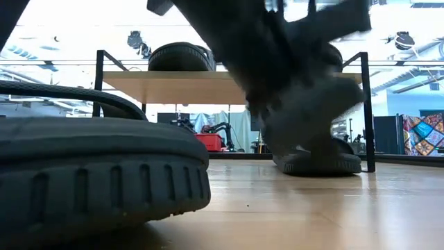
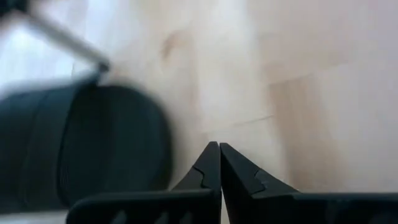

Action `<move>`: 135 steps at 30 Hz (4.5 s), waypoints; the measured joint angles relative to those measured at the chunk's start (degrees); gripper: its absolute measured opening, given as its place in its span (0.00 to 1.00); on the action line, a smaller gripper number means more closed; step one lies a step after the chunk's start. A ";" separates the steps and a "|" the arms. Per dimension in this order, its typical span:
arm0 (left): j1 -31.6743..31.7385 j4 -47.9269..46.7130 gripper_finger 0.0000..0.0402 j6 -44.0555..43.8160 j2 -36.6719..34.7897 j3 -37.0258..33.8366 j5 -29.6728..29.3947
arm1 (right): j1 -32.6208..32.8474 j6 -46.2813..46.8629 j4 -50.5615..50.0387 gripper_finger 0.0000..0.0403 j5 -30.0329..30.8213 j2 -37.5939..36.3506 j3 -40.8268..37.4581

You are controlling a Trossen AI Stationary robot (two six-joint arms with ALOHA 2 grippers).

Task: Pick and place slides into the shelf
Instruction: Put the slide under the shelf

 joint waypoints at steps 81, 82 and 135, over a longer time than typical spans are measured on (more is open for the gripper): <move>-13.53 56.28 0.00 -9.49 -52.39 -73.00 -9.88 | -4.09 -12.83 29.69 0.70 -8.78 54.83 26.29; -13.68 56.08 0.00 -10.67 -52.39 -73.00 -8.49 | -4.09 -12.84 29.65 0.70 -8.73 54.61 26.29; -11.40 50.64 0.63 -63.14 -48.15 -72.94 26.23 | -0.90 0.52 -12.99 0.00 1.88 35.36 25.33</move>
